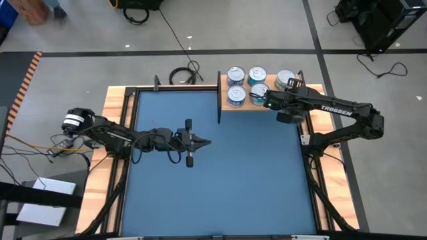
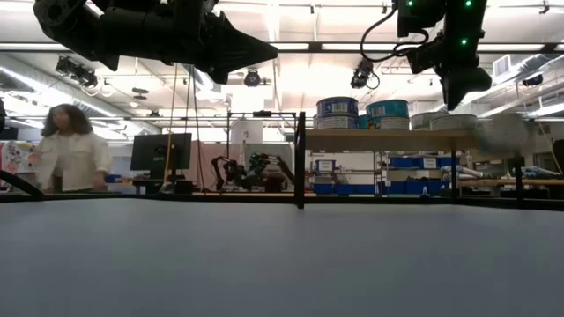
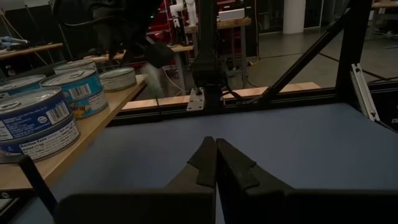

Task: Stack canned seafood by type on shelf
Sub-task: Stack the green tuna can on top of the green tuna can on the shelf

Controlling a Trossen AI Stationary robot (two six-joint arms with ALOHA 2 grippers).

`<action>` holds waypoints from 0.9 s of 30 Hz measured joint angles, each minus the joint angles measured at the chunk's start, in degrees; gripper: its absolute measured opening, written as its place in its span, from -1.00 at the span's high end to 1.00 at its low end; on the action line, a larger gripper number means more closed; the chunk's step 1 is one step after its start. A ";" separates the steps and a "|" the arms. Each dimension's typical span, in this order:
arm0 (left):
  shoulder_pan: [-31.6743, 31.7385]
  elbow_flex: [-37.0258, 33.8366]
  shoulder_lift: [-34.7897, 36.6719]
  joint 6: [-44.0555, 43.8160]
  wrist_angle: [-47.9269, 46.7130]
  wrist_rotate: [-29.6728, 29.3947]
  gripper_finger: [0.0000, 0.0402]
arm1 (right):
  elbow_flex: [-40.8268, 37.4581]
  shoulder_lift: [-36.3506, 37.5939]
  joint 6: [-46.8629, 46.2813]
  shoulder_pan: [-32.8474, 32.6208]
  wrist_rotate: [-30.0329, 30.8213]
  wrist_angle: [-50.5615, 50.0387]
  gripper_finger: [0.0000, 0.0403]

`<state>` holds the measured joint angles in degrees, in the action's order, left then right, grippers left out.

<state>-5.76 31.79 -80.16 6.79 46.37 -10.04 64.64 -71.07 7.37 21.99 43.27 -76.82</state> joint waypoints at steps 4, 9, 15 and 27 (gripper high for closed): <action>0.00 0.01 0.00 -0.02 0.00 0.00 0.97 | 0.00 0.00 0.13 -0.29 -1.33 0.01 0.84; 0.00 0.02 0.00 -0.02 0.02 0.00 0.97 | 0.00 0.00 -2.72 -2.97 -5.41 -0.68 0.89; 0.01 0.02 0.00 -0.02 0.00 0.00 0.97 | 0.02 0.02 -14.21 -8.95 -18.90 -0.81 0.87; -2.33 0.02 0.00 0.14 -1.88 0.00 0.97 | -4.06 0.04 -43.37 -25.75 -25.97 0.96 0.60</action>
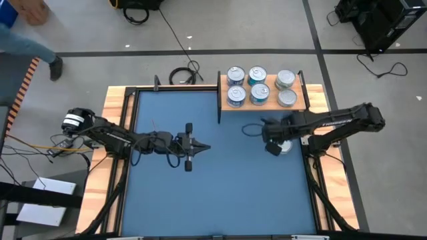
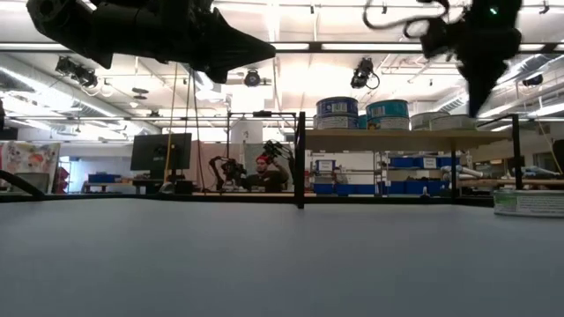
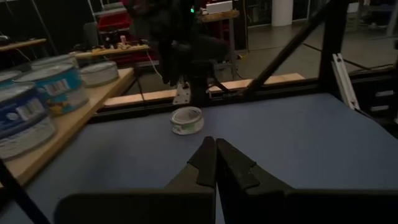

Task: Stack canned seafood by type on shelf
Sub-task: Stack the green tuna can on top of the green tuna can on the shelf

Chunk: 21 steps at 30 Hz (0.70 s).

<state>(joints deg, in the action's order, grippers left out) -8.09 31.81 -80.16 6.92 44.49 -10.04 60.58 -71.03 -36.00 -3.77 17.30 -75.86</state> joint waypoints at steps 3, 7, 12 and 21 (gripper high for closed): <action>-1.14 0.00 0.00 -0.12 -1.54 0.01 0.97 | -5.33 -0.04 -5.81 -1.53 0.16 -1.13 0.71; -2.56 0.00 0.00 -0.49 -3.22 0.02 0.97 | -12.49 -0.04 -10.35 -2.14 0.26 -0.01 0.95; -3.32 0.00 -0.13 -3.37 -5.33 0.05 0.97 | -18.95 -0.04 -11.92 -2.12 -1.31 6.52 0.93; -3.61 0.02 -7.06 -7.29 -2.97 -2.36 0.97 | -23.74 -0.02 -11.24 -4.54 -7.62 21.97 0.97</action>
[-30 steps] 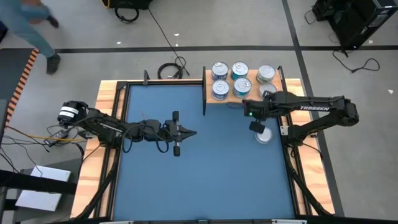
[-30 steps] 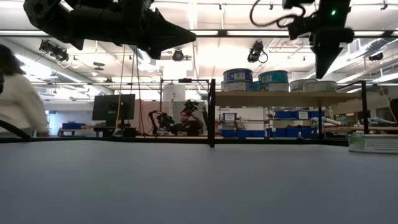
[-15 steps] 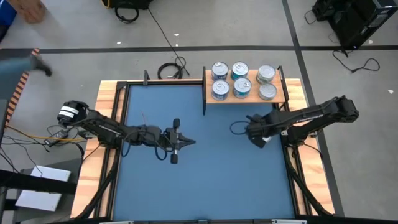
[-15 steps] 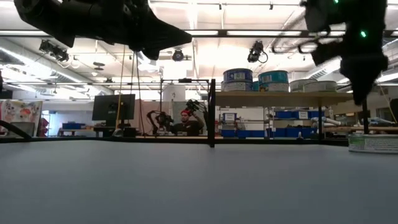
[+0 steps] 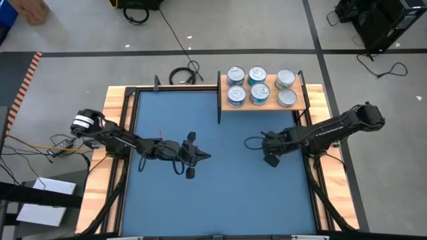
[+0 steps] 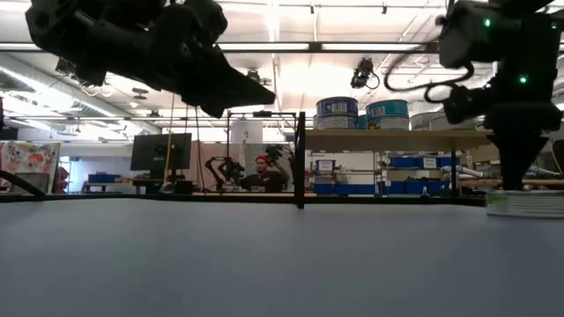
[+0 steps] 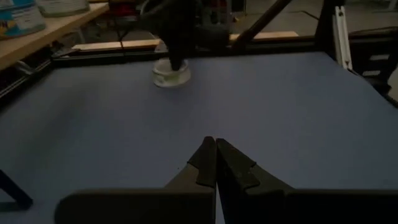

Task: Stack canned seafood by type on shelf
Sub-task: Stack the green tuna can on top of the green tuna can on the shelf

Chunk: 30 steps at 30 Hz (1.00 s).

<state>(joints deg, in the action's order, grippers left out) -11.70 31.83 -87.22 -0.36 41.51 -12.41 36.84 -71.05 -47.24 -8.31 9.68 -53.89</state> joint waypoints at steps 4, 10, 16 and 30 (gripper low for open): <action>0.00 0.00 -1.98 -0.09 3.15 -1.22 0.97 | 0.25 -0.14 2.69 -2.49 -2.36 8.85 0.99; 0.00 0.02 -2.45 -0.19 4.46 -1.62 0.97 | 6.16 -0.17 2.20 -6.35 3.60 1.37 0.98; 0.00 0.04 -3.91 -3.33 4.12 -2.09 0.97 | 4.68 -0.13 -5.24 -6.70 4.59 -6.19 0.99; 0.97 7.72 -16.82 -4.59 5.01 -2.27 0.97 | -0.37 -0.20 0.67 -12.48 -1.49 24.61 0.98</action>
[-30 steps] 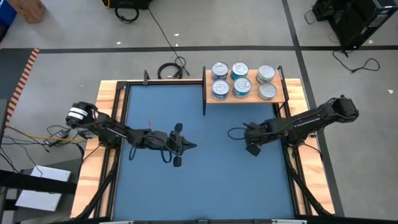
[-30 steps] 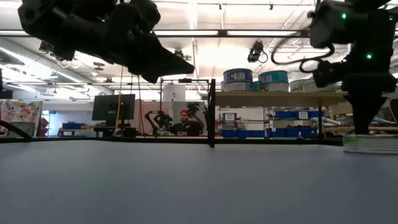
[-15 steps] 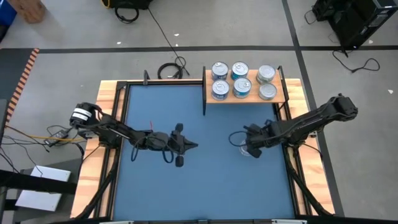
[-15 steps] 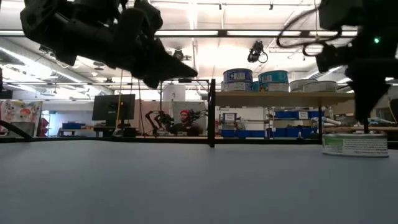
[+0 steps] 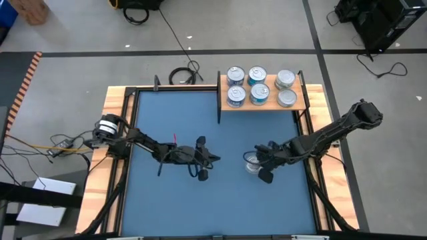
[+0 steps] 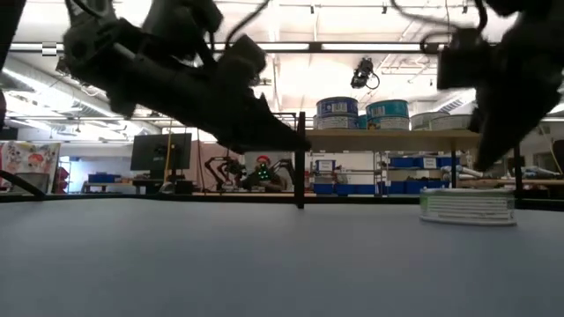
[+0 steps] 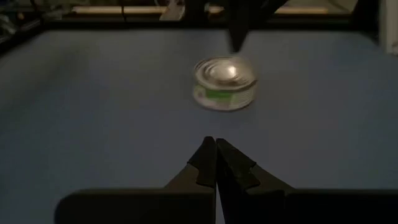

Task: Stack canned seafood by type on shelf
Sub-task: Stack the green tuna can on top of the green tuna can on the shelf

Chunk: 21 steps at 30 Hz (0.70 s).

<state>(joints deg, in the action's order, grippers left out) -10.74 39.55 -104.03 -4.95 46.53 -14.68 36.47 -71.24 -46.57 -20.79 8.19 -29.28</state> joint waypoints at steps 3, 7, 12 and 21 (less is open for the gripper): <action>1.07 2.79 -3.07 -0.04 -0.14 0.08 0.97 | 0.07 0.00 6.55 -2.38 0.40 6.42 0.96; 2.60 7.32 -7.39 -0.23 -0.04 3.87 0.97 | 0.07 -0.92 12.79 -6.34 2.68 8.26 0.97; 4.02 12.98 -11.50 0.19 -0.34 7.38 0.97 | 0.07 -4.50 14.65 -10.31 4.65 6.40 0.97; 8.24 23.63 -15.10 3.33 -13.47 7.83 0.97 | 0.22 -11.52 14.25 -11.11 4.82 4.06 0.97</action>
<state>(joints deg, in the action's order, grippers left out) -2.49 63.19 -119.13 -1.62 33.06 -6.85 36.69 -82.76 -32.32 -31.90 13.01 -25.22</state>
